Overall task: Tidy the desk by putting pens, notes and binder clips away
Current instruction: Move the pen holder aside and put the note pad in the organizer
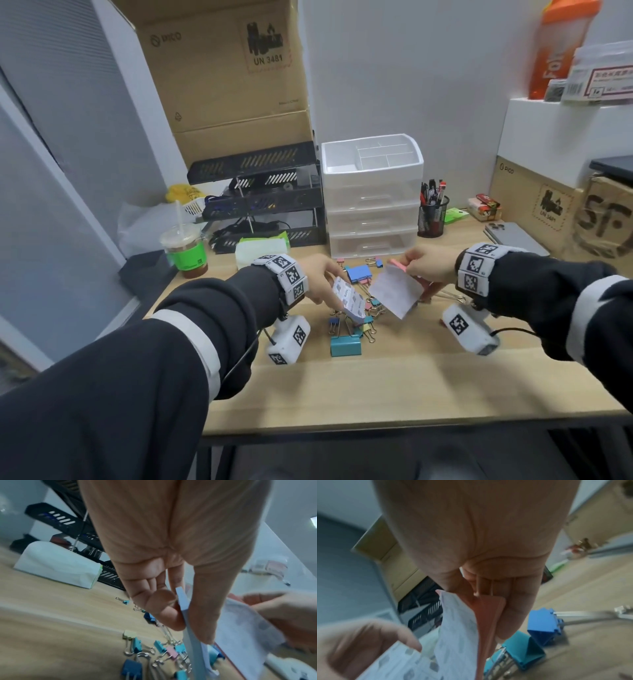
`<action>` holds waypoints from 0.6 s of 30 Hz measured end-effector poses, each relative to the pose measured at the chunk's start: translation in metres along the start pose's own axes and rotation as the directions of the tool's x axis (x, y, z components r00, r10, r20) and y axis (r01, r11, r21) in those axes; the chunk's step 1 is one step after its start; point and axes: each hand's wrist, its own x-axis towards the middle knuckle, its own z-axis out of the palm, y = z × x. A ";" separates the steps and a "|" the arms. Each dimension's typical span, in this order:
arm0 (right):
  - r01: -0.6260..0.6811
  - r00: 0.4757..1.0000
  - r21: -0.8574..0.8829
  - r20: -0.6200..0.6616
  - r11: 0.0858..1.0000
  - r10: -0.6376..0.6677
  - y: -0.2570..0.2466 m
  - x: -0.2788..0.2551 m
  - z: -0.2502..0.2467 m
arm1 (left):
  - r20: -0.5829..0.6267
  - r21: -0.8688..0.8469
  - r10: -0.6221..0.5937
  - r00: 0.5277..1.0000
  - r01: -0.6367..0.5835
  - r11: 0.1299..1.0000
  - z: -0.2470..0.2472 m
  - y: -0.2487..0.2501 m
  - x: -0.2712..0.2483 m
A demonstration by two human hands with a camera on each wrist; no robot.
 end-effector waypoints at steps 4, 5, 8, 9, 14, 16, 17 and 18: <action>-0.032 0.998 0.280 -0.047 0.959 0.047 0.002 0.003 0.002 | 0.015 -0.252 0.016 1.000 -0.011 0.968 -0.006 0.002 -0.003; -0.024 0.997 0.295 -0.069 0.955 0.046 0.001 0.004 0.004 | 0.013 -0.291 0.026 1.000 -0.021 0.957 -0.009 0.002 -0.005; 0.024 0.989 0.340 -0.143 0.940 0.027 -0.006 0.005 0.008 | 0.012 -0.373 0.041 0.999 -0.033 0.927 -0.020 0.004 -0.008; 0.041 0.984 0.363 -0.175 0.931 0.025 -0.009 0.005 0.008 | 0.014 -0.397 0.035 0.999 -0.027 0.917 -0.023 0.004 -0.010; 0.088 0.972 0.480 -0.231 0.873 0.029 -0.019 0.003 0.008 | 0.031 -0.526 -0.017 0.999 0.031 0.850 -0.028 0.007 -0.014; 0.053 0.995 0.581 -0.099 0.812 0.006 -0.025 -0.002 0.014 | 0.016 -0.572 -0.020 1.000 0.025 0.820 -0.024 0.010 -0.014; 0.041 0.999 0.623 -0.045 0.781 -0.016 -0.027 -0.005 0.017 | -0.014 -0.589 -0.024 1.000 0.011 0.808 -0.022 0.011 -0.012; 0.031 0.999 0.667 -0.002 0.745 -0.040 -0.029 -0.008 0.020 | -0.057 -0.602 -0.033 0.998 -0.008 0.798 -0.021 0.012 -0.010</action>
